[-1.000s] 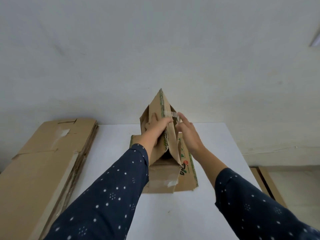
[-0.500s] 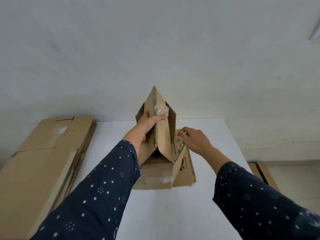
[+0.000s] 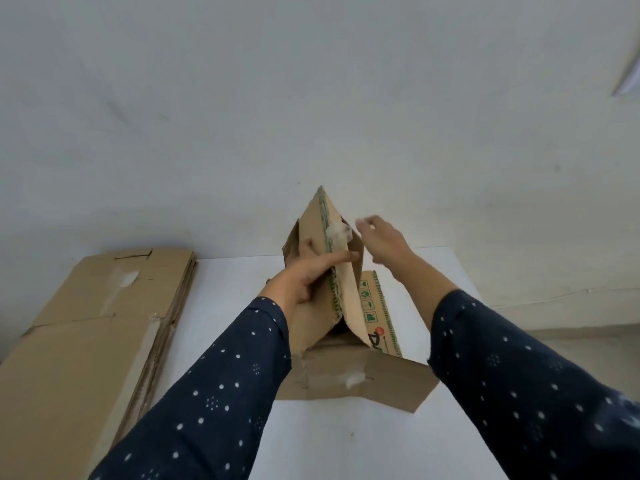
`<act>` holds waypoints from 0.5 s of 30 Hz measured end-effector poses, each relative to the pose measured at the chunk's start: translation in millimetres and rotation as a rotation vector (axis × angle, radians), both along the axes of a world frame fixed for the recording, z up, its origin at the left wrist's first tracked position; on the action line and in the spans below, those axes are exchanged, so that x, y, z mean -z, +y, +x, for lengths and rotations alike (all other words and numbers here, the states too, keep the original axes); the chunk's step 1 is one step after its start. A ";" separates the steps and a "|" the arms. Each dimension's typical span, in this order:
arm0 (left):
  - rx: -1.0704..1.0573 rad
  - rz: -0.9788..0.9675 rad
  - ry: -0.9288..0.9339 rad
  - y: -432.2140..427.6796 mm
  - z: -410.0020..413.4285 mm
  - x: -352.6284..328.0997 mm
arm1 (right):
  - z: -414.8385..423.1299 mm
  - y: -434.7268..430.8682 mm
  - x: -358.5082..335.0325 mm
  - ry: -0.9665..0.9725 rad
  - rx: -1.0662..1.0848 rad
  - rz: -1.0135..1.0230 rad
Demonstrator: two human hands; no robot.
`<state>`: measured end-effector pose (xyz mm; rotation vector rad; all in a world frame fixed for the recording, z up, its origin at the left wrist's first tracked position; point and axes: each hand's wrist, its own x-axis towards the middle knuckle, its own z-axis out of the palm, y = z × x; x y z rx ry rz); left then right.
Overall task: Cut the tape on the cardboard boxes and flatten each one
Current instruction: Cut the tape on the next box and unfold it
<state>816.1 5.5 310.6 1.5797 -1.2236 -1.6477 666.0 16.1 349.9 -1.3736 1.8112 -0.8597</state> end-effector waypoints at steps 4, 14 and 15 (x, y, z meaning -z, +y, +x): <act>0.156 0.051 0.057 -1.2 18.9 -14.0 | 48.4 -42.8 -28.9 0.029 -0.166 0.065; -0.023 0.283 0.121 -58.0 66.9 10.6 | 68.3 -44.5 0.9 0.429 -0.225 0.031; -0.072 0.271 0.122 -64.8 63.5 11.9 | 68.1 -42.6 1.5 0.410 -0.217 0.024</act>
